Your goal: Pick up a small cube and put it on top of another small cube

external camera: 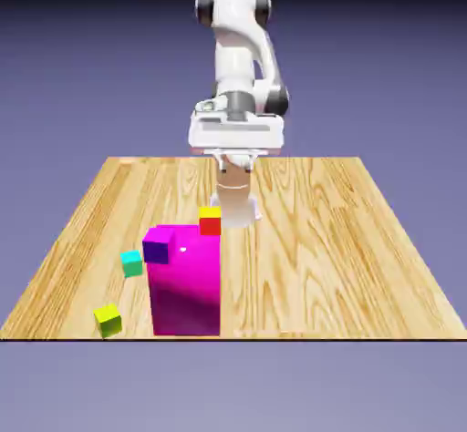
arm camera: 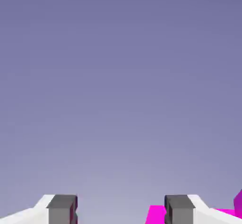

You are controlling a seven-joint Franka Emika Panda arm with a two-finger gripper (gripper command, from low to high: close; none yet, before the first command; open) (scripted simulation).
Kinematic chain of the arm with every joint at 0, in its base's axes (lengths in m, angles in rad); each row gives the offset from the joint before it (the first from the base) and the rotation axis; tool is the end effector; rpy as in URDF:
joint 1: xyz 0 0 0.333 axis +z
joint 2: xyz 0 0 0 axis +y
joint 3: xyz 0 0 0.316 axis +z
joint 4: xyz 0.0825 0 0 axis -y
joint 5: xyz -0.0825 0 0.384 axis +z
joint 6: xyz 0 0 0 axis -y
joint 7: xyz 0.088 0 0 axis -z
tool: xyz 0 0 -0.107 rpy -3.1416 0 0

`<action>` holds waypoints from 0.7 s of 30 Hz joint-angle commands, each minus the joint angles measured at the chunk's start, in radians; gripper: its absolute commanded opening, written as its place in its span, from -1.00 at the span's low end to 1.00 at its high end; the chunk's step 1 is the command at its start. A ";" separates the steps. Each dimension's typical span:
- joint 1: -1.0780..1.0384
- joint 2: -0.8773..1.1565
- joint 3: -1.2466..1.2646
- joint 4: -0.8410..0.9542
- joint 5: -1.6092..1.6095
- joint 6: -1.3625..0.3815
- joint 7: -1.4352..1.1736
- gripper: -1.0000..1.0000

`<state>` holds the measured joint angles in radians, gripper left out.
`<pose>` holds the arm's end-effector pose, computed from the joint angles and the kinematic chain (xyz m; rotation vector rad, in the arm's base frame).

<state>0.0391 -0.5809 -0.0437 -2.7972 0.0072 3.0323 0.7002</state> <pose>0.3902 -0.0028 0.4679 -2.4727 0.9234 -1.0578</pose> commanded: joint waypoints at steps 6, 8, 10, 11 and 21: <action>0.135 -0.054 -0.217 0.064 0.036 -0.023 -0.203 0.00; 0.180 -0.072 -0.290 0.085 0.048 -0.031 -0.271 0.00; 0.225 -0.090 -0.362 0.106 0.060 -0.039 -0.339 0.00; 0.248 -0.099 -0.399 0.117 0.066 -0.043 -0.373 0.00; 0.473 -0.190 -0.761 0.223 0.126 -0.082 -0.711 0.00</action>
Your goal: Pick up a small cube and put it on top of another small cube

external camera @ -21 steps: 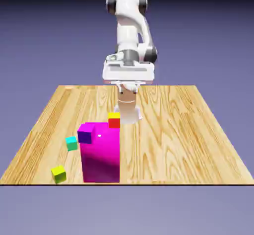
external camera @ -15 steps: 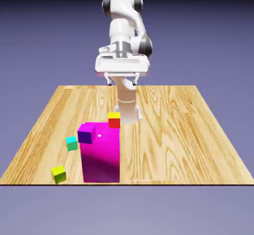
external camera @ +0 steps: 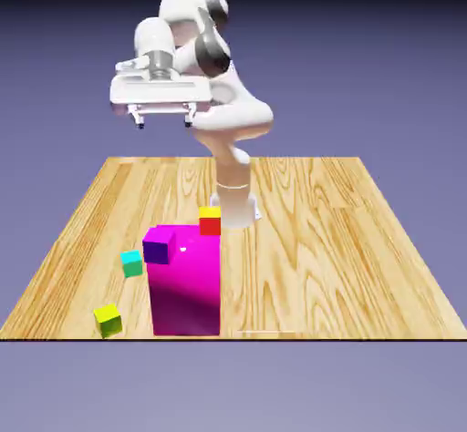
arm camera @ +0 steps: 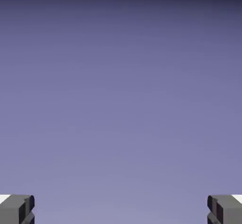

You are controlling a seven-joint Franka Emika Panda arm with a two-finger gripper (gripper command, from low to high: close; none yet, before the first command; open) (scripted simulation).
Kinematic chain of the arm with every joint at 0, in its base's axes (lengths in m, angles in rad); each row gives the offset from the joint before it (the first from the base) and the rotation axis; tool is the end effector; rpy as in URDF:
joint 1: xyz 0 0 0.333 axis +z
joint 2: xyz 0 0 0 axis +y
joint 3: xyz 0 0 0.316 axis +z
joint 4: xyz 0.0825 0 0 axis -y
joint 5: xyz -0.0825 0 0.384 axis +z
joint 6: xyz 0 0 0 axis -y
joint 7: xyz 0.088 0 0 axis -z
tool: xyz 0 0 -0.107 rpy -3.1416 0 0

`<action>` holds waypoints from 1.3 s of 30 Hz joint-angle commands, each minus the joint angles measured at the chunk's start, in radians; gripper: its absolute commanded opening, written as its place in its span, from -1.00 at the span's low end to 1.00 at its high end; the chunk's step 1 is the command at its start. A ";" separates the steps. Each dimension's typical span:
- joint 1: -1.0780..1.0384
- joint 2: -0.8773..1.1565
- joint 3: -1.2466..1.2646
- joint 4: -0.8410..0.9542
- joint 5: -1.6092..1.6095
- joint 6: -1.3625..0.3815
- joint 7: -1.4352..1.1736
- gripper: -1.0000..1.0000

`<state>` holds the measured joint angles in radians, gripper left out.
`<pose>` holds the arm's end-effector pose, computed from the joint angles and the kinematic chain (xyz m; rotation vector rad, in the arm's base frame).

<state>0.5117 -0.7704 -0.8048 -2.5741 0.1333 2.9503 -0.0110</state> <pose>0.3947 -0.1813 0.5377 -2.2742 0.6035 -1.2403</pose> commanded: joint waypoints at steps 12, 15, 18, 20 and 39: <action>0.270 -0.108 -0.435 0.127 0.072 -0.047 -0.406 0.00; 0.338 -0.135 -0.544 0.159 0.090 -0.059 -0.508 0.00; 0.405 -0.162 -0.652 0.191 0.108 -0.070 -0.610 0.00; 0.450 -0.181 -0.725 0.212 0.120 -0.078 -0.677 0.00; 0.867 -0.386 -1.310 0.422 0.205 -0.092 -1.209 0.00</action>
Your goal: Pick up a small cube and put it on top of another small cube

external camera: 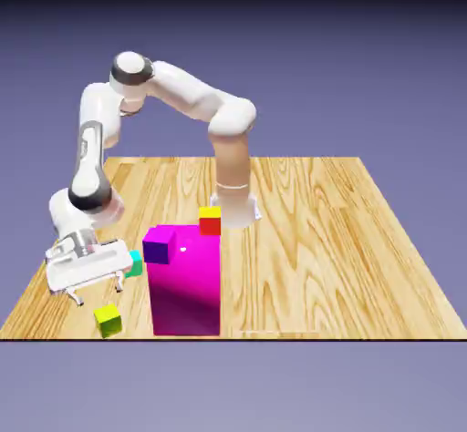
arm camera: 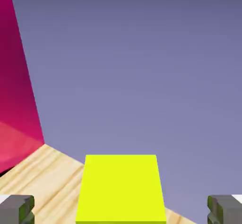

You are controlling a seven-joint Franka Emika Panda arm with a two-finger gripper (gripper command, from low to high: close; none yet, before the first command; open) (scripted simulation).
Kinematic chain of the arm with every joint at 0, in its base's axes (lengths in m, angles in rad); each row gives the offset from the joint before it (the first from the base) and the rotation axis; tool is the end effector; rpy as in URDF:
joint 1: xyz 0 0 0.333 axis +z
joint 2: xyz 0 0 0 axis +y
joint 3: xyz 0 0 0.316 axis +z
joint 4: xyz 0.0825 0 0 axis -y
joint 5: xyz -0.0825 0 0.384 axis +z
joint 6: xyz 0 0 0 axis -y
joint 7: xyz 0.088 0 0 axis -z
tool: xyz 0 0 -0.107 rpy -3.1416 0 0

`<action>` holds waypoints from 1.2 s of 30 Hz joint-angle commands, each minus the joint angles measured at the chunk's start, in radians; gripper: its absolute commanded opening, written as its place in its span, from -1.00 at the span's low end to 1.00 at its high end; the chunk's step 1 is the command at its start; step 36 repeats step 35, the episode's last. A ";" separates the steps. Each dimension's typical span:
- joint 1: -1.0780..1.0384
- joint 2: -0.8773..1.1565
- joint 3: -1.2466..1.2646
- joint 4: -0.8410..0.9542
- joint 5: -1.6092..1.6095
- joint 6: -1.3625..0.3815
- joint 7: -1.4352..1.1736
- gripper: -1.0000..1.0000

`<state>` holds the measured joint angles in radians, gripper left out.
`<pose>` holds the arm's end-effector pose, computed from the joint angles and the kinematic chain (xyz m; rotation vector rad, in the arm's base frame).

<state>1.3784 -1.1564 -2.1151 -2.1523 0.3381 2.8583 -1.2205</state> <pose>0.4305 -0.3513 0.1015 -2.3162 0.2515 -0.9940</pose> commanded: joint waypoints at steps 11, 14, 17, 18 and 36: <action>-0.129 0.146 0.147 -0.057 0.020 -0.147 0.069 -1.00; -0.182 0.219 0.256 -0.067 0.032 -0.241 0.120 -1.00; -0.236 0.293 0.365 -0.077 0.045 -0.336 0.171 -1.00; -0.253 0.317 0.401 -0.080 0.049 -0.367 0.188 -1.00; -0.262 0.454 0.562 -0.124 0.085 -0.474 0.271 1.00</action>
